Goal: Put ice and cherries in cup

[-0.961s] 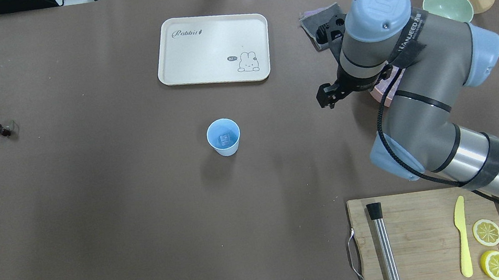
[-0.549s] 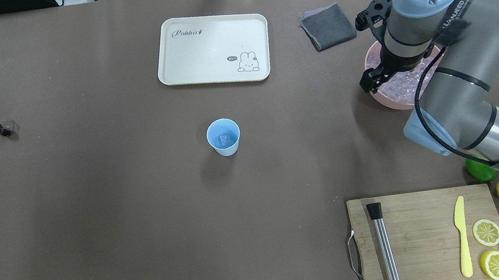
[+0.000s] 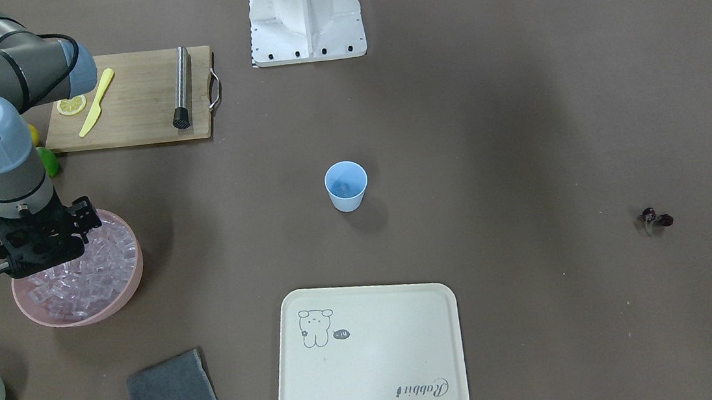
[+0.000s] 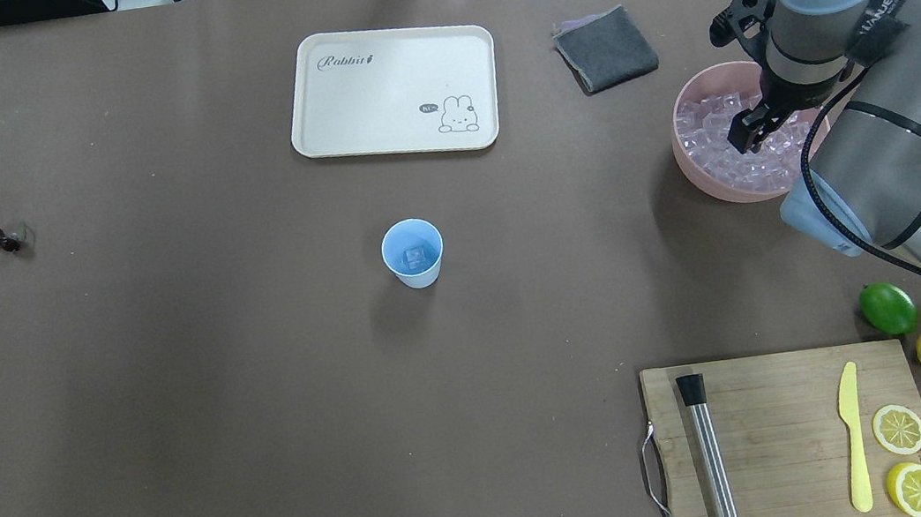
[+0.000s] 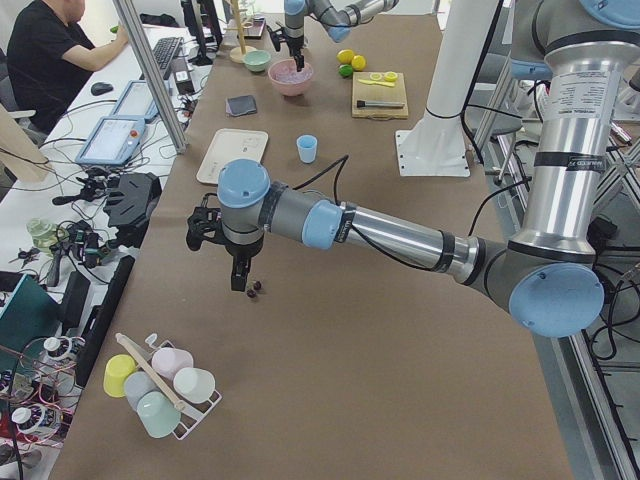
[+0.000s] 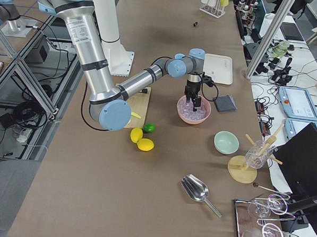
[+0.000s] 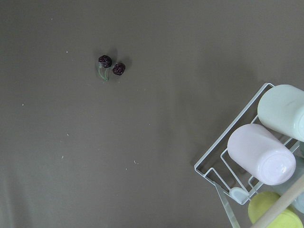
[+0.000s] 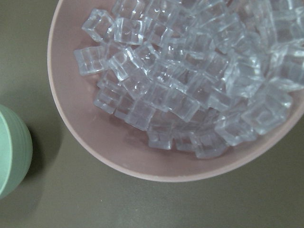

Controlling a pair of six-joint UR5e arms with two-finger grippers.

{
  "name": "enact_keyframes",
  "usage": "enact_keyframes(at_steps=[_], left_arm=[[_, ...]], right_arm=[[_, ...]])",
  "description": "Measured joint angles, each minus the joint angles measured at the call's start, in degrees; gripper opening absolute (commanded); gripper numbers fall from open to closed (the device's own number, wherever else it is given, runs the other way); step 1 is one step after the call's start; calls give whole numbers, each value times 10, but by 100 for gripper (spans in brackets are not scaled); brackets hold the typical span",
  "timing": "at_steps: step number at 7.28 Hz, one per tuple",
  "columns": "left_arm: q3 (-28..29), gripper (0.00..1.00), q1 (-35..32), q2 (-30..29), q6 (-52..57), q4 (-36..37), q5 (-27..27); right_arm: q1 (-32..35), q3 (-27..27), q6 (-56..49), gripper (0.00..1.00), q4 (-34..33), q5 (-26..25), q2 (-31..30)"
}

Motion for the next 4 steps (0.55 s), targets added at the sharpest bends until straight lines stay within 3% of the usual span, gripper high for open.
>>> enact_keyframes(at_steps=[2, 4], left_arm=[[-1, 98, 0, 0, -1, 0, -1], [-1, 98, 0, 0, -1, 0, 0]], right_arm=[[-5, -4, -1, 89, 0, -23, -5], [-15, -2, -2, 69, -1, -35, -12]])
